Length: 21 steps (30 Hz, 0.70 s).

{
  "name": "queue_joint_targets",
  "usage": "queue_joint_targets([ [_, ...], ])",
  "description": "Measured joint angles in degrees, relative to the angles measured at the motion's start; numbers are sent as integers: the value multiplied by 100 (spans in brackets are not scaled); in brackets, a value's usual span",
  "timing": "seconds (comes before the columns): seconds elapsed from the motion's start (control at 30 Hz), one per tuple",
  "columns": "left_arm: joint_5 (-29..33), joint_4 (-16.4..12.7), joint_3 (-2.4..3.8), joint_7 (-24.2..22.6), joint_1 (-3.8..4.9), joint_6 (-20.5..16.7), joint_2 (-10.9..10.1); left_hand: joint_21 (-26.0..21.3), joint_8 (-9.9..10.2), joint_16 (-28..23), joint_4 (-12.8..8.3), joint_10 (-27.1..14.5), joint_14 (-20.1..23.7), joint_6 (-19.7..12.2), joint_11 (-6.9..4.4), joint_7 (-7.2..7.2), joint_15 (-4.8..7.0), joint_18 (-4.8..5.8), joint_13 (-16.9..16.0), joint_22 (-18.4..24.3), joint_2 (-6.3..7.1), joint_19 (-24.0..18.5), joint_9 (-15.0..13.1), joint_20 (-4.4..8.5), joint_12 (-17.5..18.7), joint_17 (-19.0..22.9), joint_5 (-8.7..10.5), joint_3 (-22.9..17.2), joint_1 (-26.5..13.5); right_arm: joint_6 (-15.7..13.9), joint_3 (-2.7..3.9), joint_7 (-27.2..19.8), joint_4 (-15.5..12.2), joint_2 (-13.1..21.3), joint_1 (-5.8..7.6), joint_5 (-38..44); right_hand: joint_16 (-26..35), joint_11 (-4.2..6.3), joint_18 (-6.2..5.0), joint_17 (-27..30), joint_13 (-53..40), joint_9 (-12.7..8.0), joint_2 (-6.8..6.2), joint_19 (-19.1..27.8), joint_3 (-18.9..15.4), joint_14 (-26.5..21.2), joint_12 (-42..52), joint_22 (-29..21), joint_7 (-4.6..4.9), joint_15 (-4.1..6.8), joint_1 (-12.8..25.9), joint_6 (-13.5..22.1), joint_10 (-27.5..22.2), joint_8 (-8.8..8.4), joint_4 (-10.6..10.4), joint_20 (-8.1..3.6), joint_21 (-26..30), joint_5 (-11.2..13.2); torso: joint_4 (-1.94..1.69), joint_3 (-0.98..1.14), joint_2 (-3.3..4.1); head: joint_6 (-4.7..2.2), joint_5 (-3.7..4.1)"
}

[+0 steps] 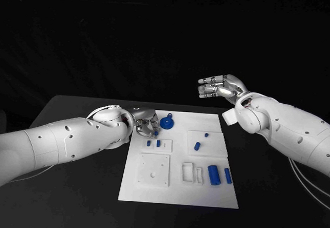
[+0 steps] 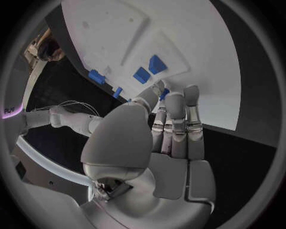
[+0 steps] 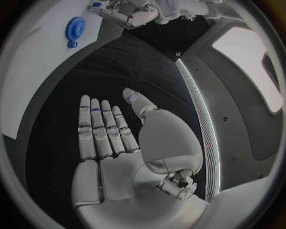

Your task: Assemble the parts on the task board

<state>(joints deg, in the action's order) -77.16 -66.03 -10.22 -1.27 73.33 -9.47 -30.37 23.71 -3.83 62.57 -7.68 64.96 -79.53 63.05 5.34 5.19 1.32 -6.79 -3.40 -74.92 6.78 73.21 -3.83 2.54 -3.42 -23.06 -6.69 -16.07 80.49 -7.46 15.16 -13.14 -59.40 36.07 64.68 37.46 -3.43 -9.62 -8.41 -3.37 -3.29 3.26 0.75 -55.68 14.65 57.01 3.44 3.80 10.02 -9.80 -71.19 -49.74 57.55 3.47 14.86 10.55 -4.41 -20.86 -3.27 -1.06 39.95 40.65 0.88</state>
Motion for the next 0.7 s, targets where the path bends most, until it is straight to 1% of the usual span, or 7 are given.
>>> queue_joint_targets([
  [0.03,2,-1,0,-1,-1,-3,-3,0,0,0,0,-39,0,-1,-3,1,0,-34,0,0,1,18,0,-18,0,0,0,0,1,0,0,0,1,0,-3,0,0,0,0,0,0,0,0,0,0,0,0,0,0,0,0,0,0,0,0,0,0,0,0,0,0,-1,-3],
  [0.17,12,-7,0,-3,-4,-26,-20,-22,0,0,24,-122,0,-130,19,-23,-41,-36,0,0,25,0,0,-41,0,8,0,73,25,0,-1,-2,8,2,-23,0,0,0,0,0,0,0,0,0,0,0,0,0,0,0,0,0,0,0,0,0,0,0,1,0,-1,-4,-5],
  [0.33,25,-11,2,-3,-5,-62,-51,-70,0,0,33,-308,23,-473,60,-68,-67,-35,0,1,69,17,7,-63,0,36,0,257,120,-1,-1,-2,13,11,-47,0,0,0,0,0,0,0,0,0,0,0,0,0,0,0,0,0,0,0,0,0,0,0,2,3,-1,-16,-11],
  [0.47,34,-21,3,-3,-6,-82,-86,-122,0,0,62,-346,11,-533,79,-79,-93,-35,0,1,12,19,7,-101,0,54,-24,395,195,-1,-1,-2,15,25,-56,0,0,0,0,0,0,0,0,0,0,0,0,0,0,0,0,0,0,0,0,0,0,0,2,3,-1,-24,-11],
  [0.53,37,-23,4,0,-6,-87,-102,-122,0,0,63,-346,11,-533,79,-80,-93,-41,0,1,19,20,7,-101,0,54,-24,395,239,-1,-1,-2,17,34,-61,0,0,0,0,0,0,0,0,0,0,0,0,0,0,0,0,0,0,0,0,0,0,0,2,3,-1,-29,-5],
  [0.6,39,-22,6,4,-6,-89,-120,-121,0,0,4,-346,11,-533,79,-79,-93,-113,0,1,-8,19,7,-102,0,62,-58,321,267,-1,-1,-2,20,47,-69,0,0,0,0,0,0,0,0,0,0,0,0,0,0,0,0,0,0,0,0,0,0,0,2,3,-1,-31,3],
  [0.7,41,5,11,6,-7,-99,-140,-107,0,0,-60,-317,11,-512,72,-58,-93,-119,2,1,-8,20,7,-102,0,69,-80,54,267,-1,-1,-1,23,72,-82,10,0,0,0,0,0,0,0,0,20,12,0,0,0,11,0,0,0,0,20,0,0,-5,2,2,-1,-36,9],
])
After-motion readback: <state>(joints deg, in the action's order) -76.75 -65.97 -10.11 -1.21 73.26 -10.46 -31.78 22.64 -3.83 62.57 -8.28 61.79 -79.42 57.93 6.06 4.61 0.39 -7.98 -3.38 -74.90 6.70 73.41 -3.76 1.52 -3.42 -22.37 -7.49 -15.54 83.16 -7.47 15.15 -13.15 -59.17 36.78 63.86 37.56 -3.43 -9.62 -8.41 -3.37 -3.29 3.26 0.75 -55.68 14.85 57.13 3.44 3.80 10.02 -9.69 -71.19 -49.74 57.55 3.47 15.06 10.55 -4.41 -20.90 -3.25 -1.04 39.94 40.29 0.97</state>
